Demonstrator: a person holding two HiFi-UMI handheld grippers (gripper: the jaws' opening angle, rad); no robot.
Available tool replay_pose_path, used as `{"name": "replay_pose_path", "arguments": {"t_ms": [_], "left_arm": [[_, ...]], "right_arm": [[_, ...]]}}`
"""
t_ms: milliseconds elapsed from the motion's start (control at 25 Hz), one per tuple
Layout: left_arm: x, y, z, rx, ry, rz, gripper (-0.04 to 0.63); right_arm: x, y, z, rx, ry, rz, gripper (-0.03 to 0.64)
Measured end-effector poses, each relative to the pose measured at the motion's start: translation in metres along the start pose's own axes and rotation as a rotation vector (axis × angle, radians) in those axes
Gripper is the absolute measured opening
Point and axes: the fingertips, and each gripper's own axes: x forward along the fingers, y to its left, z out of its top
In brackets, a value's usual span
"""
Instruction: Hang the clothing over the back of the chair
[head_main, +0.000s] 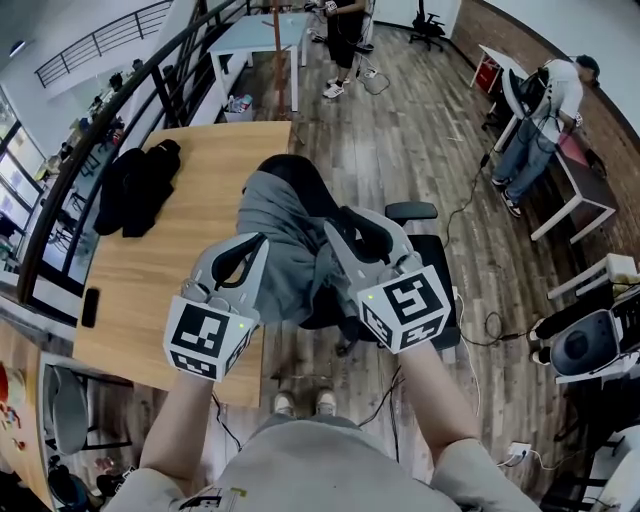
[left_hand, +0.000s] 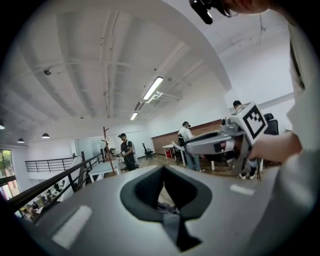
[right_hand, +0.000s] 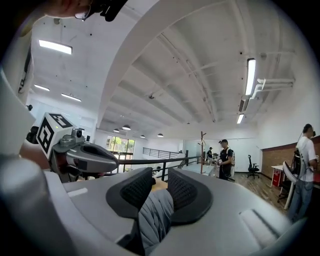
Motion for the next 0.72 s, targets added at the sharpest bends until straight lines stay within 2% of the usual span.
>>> {"name": "replay_pose_path", "arguments": {"t_ms": [280, 400, 560, 720], "left_arm": [[-0.026, 0.012, 0.017, 0.020, -0.037, 0.042, 0.000], [-0.040, 0.016, 0.018, 0.007, -0.043, 0.055, 0.001], [-0.056, 0.015, 0.018, 0.007, -0.055, 0.080, 0.000], [-0.068, 0.016, 0.010, 0.006, -0.047, 0.093, 0.000]], "right_arm": [[-0.017, 0.023, 0.037, -0.009, -0.052, 0.012, 0.029], [-0.022, 0.036, 0.044, 0.003, -0.072, 0.021, 0.018], [-0.030, 0.054, 0.045, 0.069, -0.085, 0.076, 0.006], [-0.032, 0.071, 0.039, 0.078, -0.072, 0.106, 0.000]]}}
